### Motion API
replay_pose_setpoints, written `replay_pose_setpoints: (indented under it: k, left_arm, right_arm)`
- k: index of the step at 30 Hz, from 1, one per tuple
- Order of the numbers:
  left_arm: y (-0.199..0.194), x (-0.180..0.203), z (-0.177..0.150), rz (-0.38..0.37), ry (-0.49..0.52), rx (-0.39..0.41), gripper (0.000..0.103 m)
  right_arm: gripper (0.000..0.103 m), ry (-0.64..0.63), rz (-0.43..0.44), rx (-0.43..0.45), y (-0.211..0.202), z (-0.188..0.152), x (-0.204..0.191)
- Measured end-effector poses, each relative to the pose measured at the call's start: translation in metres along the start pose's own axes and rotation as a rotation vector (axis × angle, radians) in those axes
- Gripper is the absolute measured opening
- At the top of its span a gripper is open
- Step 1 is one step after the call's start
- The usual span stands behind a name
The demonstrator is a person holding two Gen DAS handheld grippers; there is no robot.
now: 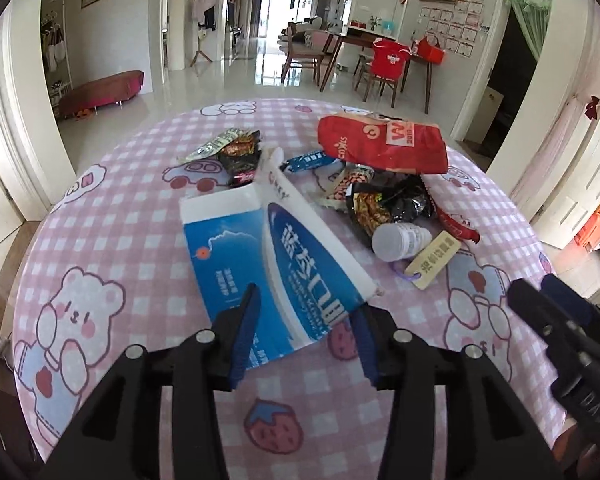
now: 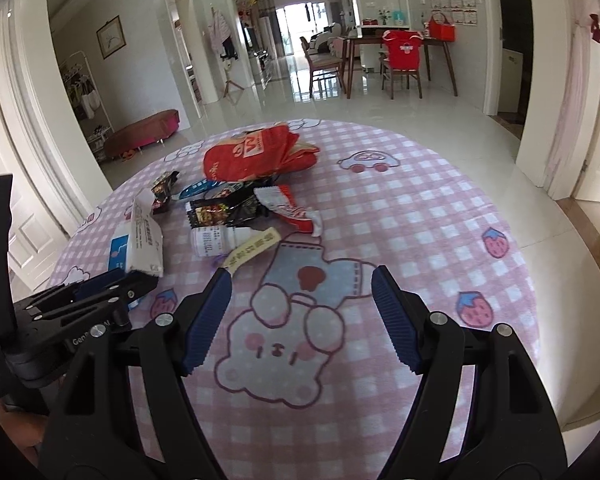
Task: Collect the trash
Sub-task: 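Reposition the left tool on the medicine box while the right tool approaches the white bottle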
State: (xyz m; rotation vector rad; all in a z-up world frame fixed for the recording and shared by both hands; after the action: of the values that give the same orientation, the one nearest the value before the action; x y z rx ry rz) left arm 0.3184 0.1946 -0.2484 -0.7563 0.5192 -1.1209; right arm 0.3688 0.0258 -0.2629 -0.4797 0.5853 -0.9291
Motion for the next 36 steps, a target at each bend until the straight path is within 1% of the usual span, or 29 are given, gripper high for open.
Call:
replay_pose_setpoints:
  k: [1,2,3,6,7,8,9,10,11,12,13,14,16,19,24,26,27,28,32,33,34,35,36]
  left_arm:
    - [0.0,0.002,0.001,-0.011,0.009,0.003,0.035]
    - [0.0,0.005,0.001,-0.022,0.013,0.001,0.022]
    - [-0.001,0.005,0.0,-0.024,0.019,0.005,0.022]
    - [-0.005,0.006,0.003,-0.018,0.039,0.041,0.014]
    - [-0.009,0.003,0.005,-0.019,0.036,0.062,0.007]
    - [-0.014,0.0,0.007,-0.016,0.035,0.075,0.004]
    - [-0.018,-0.002,0.009,-0.024,0.032,0.09,0.004]
    - [-0.022,-0.001,0.011,-0.057,0.024,0.098,0.004]
    - [-0.025,-0.001,0.012,-0.073,0.022,0.102,0.004]
    - [-0.028,-0.001,0.013,-0.07,0.028,0.113,0.004]
    - [-0.031,-0.002,0.015,-0.054,0.039,0.135,0.004]
    - [-0.032,-0.004,0.014,-0.049,0.04,0.139,0.004]
    - [-0.03,-0.009,0.015,-0.057,0.021,0.135,0.004]
    - [-0.028,-0.016,0.015,-0.052,0.011,0.131,0.004]
    - [-0.023,-0.015,0.013,-0.077,0.004,0.115,0.004]
    - [-0.023,-0.012,0.012,-0.079,0.008,0.113,0.004]
    - [-0.023,-0.011,0.013,-0.079,0.012,0.114,0.004]
    - [-0.023,-0.01,0.012,-0.078,0.013,0.113,0.004]
    - [-0.023,-0.007,0.013,-0.099,0.01,0.111,0.004]
    - [-0.024,-0.008,0.013,-0.097,0.009,0.112,0.004]
    - [-0.024,-0.01,0.014,-0.09,0.009,0.117,0.004]
    - [-0.025,-0.01,0.014,-0.086,0.008,0.12,0.004]
    - [-0.024,-0.013,0.017,-0.08,0.004,0.125,0.004]
  right_arm:
    - [0.072,0.0,0.009,-0.015,0.005,0.0,-0.003]
    - [0.072,0.0,0.019,-0.023,0.01,0.0,-0.006]
    - [0.072,-0.001,0.027,-0.03,0.013,0.0,-0.008]
    - [0.072,-0.023,0.041,-0.032,0.021,0.004,-0.019]
    - [0.072,-0.033,0.051,-0.037,0.025,0.006,-0.024]
    - [0.071,-0.041,0.067,-0.042,0.029,0.008,-0.03]
    - [0.071,-0.051,0.081,-0.044,0.033,0.01,-0.035]
    - [0.068,-0.062,0.09,-0.048,0.037,0.011,-0.039]
    - [0.065,-0.07,0.095,-0.055,0.04,0.013,-0.042]
    - [0.06,-0.083,0.113,-0.07,0.047,0.014,-0.049]
    - [0.06,-0.091,0.124,-0.077,0.05,0.015,-0.053]
    - [0.059,-0.1,0.135,-0.084,0.054,0.015,-0.057]
    - [0.052,-0.121,0.137,-0.113,0.065,0.015,-0.062]
    - [0.05,-0.141,0.137,-0.144,0.077,0.014,-0.066]
    - [0.05,-0.205,0.089,-0.184,0.088,0.016,-0.065]
    - [0.038,-0.217,0.069,-0.216,0.094,0.012,-0.062]
    - [0.032,-0.207,0.08,-0.231,0.098,0.012,-0.062]
    - [0.031,-0.194,0.09,-0.223,0.097,0.013,-0.062]
    - [0.03,-0.161,0.116,-0.207,0.091,0.016,-0.059]
    - [0.031,-0.141,0.138,-0.198,0.087,0.017,-0.059]
    - [0.047,-0.111,0.167,-0.191,0.085,0.018,-0.06]
    - [0.061,-0.091,0.174,-0.195,0.083,0.018,-0.058]
    - [0.063,-0.079,0.152,-0.187,0.081,0.021,-0.054]
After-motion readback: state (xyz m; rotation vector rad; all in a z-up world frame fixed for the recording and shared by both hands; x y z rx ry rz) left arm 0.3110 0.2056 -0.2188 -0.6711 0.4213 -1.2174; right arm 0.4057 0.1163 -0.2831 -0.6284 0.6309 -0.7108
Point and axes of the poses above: each gripper's, at about its wrist camera, not at the fingertips, and y roughly the way its jaws point, x to its right, z to its top, the point moved 10 cm from there along y, roughly the way its jaws point, and after that the axes turned 9 degrees about z, right-handed, at the moved point
